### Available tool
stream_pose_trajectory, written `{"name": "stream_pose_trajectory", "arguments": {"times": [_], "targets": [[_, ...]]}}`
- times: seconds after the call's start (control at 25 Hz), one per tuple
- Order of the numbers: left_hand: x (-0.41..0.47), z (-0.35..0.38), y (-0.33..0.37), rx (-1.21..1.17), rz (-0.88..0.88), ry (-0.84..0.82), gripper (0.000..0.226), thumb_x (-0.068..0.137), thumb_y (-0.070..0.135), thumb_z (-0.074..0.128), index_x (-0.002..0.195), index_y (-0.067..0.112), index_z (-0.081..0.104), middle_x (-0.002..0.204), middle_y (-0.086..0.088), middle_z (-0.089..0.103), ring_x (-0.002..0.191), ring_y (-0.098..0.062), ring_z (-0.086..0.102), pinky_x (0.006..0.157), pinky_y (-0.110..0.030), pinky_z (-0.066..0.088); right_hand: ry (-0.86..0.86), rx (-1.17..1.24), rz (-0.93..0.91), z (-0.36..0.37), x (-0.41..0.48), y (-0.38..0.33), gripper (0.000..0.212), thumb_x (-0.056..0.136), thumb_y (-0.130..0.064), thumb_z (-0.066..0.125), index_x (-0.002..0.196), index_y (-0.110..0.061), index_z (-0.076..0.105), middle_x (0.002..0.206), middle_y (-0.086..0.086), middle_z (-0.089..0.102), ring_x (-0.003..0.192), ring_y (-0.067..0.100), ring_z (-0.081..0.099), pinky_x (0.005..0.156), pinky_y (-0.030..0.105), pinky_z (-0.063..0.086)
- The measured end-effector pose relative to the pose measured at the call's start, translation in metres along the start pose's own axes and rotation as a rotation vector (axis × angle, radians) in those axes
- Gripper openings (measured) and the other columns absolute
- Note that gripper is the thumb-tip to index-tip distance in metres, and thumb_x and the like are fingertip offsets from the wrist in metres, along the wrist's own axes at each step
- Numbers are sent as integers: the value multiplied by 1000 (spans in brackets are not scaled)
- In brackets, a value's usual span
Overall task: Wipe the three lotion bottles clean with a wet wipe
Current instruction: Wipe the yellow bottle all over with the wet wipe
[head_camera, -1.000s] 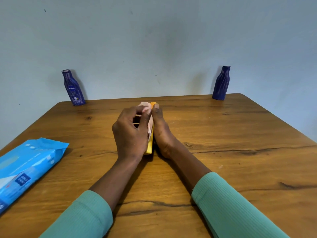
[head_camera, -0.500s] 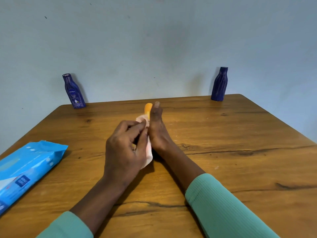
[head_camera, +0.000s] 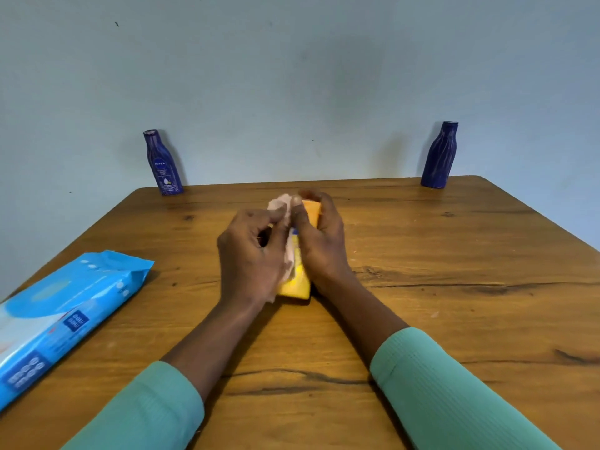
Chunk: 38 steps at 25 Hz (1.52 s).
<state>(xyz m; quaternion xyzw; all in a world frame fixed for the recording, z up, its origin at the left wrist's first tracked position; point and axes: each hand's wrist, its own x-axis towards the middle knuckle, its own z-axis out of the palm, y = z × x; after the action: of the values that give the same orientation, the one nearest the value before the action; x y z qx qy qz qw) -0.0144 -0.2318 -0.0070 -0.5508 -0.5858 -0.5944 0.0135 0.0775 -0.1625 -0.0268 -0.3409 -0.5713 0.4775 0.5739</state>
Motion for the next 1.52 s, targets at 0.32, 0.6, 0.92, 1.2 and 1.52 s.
{"name": "stream_pose_trajectory", "arguments": {"times": [0.32, 0.6, 0.92, 1.2, 1.52], "targets": [[-23, -9, 2, -70, 155, -560, 35, 93, 11, 74, 124, 26, 75, 118, 10, 61, 119, -4, 58, 96, -18, 52, -15, 489, 532, -31, 14, -20, 71, 100, -74, 41, 109, -7, 65, 76, 11, 62, 61, 19, 64, 56, 29, 56], [-5, 15, -9, 303, 477, -474, 42, 102, 18, 59, 144, 21, 61, 139, -10, 50, 121, -26, 53, 96, -40, 55, -139, 557, 433, -32, 12, -21, 85, 106, -71, 21, 103, -7, 77, 81, 11, 74, 71, 20, 73, 69, 31, 61], [17, 35, 1, 624, 521, -65, 44, 104, 42, 52, 145, 28, 59, 103, -8, 54, 92, -27, 53, 70, -40, 36, -108, 455, 361, -15, 8, -14, 88, 102, -76, 17, 141, -13, 63, 122, 10, 78, 119, 21, 73, 111, 40, 53], [31, 40, 4, 514, 176, 89, 42, 109, 46, 39, 137, 28, 64, 100, -4, 53, 86, -16, 51, 75, -36, 41, -151, 189, 282, -3, 12, -11, 77, 101, -77, 17, 129, -30, 70, 122, 2, 78, 117, 9, 72, 101, 31, 57], [47, 21, -23, 97, 16, 212, 37, 110, 32, 45, 101, 8, 71, 89, -10, 69, 75, -13, 58, 59, -12, 33, -284, 60, 300, 1, 6, -15, 99, 83, -89, 27, 132, -12, 63, 110, 18, 76, 95, 31, 76, 75, 42, 63]]}}
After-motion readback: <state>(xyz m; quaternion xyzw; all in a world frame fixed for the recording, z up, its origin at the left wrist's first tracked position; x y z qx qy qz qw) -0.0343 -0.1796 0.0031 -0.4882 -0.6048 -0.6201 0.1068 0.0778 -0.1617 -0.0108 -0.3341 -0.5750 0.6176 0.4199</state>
